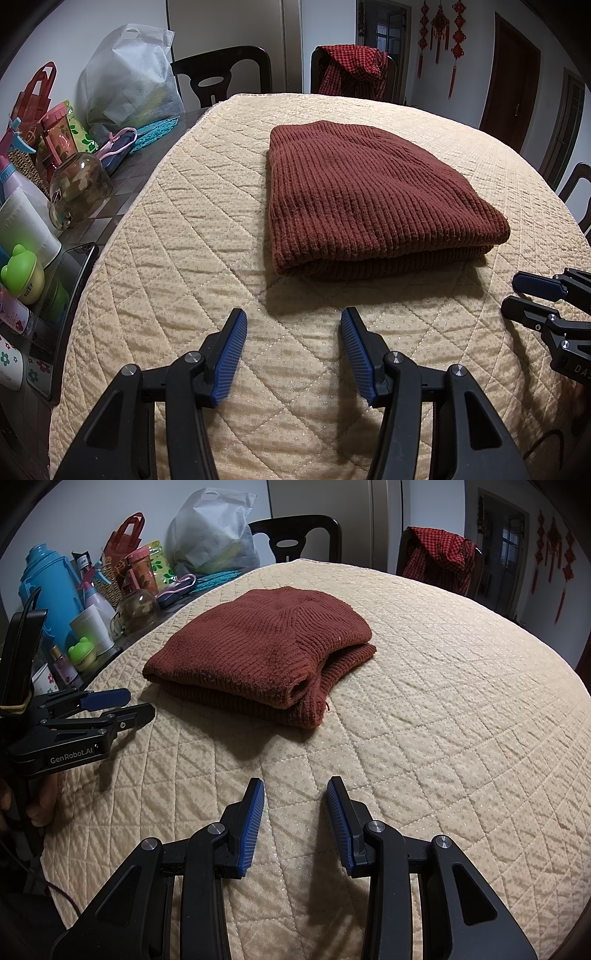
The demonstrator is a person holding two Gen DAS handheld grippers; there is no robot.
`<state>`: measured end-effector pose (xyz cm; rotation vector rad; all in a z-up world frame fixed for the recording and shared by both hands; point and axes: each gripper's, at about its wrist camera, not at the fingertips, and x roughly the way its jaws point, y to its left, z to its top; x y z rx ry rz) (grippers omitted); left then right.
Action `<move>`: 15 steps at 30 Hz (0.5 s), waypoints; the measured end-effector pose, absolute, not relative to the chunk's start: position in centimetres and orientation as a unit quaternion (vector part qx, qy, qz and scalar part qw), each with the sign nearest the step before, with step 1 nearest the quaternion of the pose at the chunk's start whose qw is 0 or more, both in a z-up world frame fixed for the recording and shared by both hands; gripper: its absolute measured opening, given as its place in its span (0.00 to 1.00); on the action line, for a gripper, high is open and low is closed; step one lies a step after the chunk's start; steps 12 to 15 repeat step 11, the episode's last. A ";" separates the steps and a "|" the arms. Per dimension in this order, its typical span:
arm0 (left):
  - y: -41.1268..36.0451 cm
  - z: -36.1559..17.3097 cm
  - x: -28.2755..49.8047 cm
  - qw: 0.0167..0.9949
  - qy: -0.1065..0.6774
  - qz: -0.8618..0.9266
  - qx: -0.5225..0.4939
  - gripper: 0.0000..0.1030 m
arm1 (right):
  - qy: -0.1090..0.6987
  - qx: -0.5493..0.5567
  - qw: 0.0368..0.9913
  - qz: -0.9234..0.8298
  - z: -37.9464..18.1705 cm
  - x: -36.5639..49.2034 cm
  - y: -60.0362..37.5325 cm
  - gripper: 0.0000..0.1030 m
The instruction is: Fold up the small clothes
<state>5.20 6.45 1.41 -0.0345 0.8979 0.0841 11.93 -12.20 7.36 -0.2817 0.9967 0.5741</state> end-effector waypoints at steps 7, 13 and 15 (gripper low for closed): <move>6.4 1.4 5.2 0.900 0.434 0.041 -0.015 0.54 | 0.470 -0.133 0.830 0.271 7.4 11.9 -12.2 0.35; 6.4 1.4 5.2 0.900 0.434 0.041 -0.015 0.55 | 0.470 -0.133 0.830 0.271 7.4 11.9 -12.2 0.35; 6.4 1.4 5.2 0.900 0.434 0.041 -0.015 0.55 | 0.470 -0.133 0.830 0.271 7.4 11.9 -12.2 0.35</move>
